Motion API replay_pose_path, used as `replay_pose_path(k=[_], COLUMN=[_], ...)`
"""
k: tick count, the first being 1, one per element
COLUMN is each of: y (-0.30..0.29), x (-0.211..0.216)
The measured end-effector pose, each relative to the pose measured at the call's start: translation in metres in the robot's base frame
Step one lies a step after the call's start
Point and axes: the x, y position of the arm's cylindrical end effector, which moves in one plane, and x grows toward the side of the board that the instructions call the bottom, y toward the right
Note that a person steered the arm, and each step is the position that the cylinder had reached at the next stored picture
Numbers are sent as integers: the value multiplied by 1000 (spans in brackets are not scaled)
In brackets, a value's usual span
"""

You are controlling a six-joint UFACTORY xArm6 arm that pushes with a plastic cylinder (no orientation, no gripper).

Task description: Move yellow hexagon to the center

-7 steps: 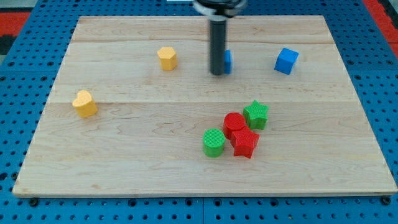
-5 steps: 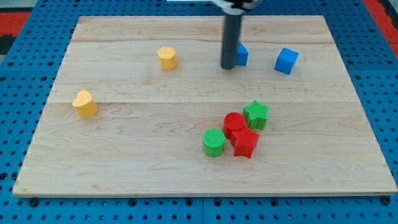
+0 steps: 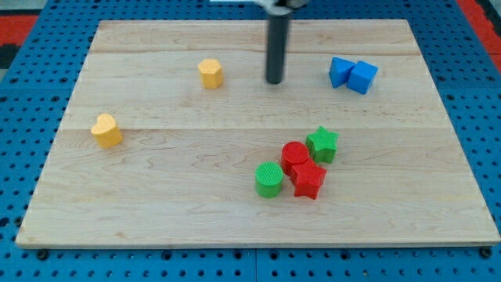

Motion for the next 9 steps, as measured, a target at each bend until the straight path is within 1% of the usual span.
replay_pose_path(k=[1,2,3,4,5,6,7,8,9], y=[-99,-142,-89,2,15,-44,1,57,70], x=[44,-11,-45,-18,13,22,56,68,58])
